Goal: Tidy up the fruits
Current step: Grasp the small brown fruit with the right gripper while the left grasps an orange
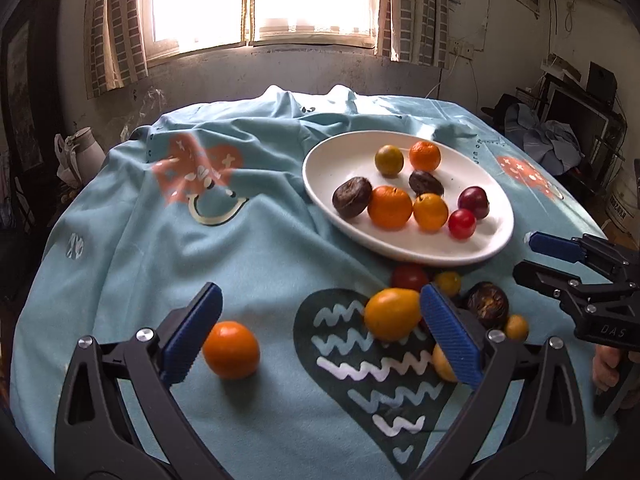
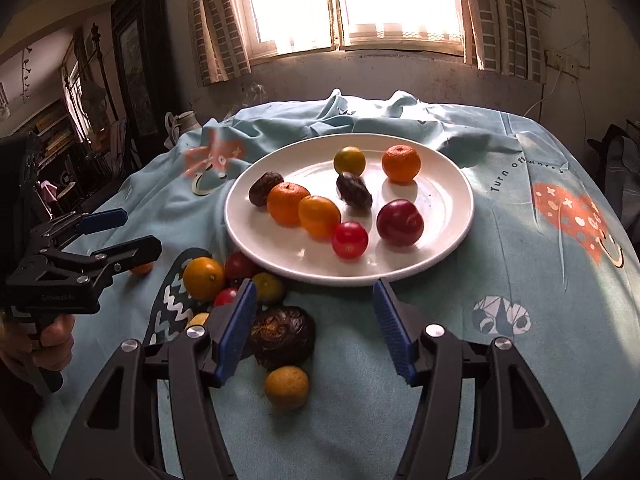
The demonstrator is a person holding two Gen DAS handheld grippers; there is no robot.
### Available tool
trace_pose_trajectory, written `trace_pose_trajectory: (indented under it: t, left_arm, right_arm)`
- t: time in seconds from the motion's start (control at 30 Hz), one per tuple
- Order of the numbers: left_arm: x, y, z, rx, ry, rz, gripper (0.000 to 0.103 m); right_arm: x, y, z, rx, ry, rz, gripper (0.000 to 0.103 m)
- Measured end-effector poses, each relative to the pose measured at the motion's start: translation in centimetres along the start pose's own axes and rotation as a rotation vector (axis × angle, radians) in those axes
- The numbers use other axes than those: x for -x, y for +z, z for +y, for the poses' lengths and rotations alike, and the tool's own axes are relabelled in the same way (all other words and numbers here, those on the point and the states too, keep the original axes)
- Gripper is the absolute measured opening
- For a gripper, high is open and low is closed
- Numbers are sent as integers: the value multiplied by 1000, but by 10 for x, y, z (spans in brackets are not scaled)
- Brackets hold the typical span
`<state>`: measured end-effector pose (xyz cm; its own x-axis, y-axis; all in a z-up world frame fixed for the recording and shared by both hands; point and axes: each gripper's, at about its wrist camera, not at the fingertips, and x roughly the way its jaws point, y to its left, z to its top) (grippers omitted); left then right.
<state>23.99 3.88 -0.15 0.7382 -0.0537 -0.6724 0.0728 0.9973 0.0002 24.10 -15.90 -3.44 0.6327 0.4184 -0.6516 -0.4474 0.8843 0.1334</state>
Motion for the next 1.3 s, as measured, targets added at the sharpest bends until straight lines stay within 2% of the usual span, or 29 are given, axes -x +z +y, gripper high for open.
trace_pose_trajectory:
  t: [0.07, 0.23, 0.4, 0.57, 0.7, 0.83, 1.07, 1.1, 1.13, 1.27, 1.3]
  left_arm:
    - [4, -7, 6, -15, 28, 11, 101]
    - [10, -12, 21, 29, 43, 13, 101]
    - [13, -10, 32, 46, 79, 6, 101]
    - [17, -7, 53, 122, 87, -1, 101]
    - [18, -7, 65, 166, 86, 5, 101]
    - [20, -8, 70, 179, 76, -1, 101]
    - [18, -9, 69, 169, 75, 8, 101]
    - [18, -10, 68, 164, 76, 8, 101]
    - [17, -11, 67, 157, 77, 10, 101]
    - [8, -14, 57, 81, 38, 55, 101]
    - [5, -15, 52, 51, 48, 61, 101]
  right_arm:
    - [2, -11, 7, 34, 4, 37, 60]
    - [0, -29, 16, 88, 5, 113, 60]
    - [-1, -33, 23, 126, 7, 128, 60]
    - [-4, -34, 25, 141, 2, 141, 60]
    - [-5, -35, 23, 136, 15, 155, 47]
    - [-8, -36, 23, 134, 16, 166, 46]
    - [-16, -39, 22, 137, -13, 177, 36]
    - [-15, -38, 22, 137, -15, 172, 29]
    - [-14, -38, 22, 136, -14, 166, 27]
    - [-7, -33, 16, 98, -5, 134, 27]
    - [-5, -32, 14, 83, -2, 129, 27]
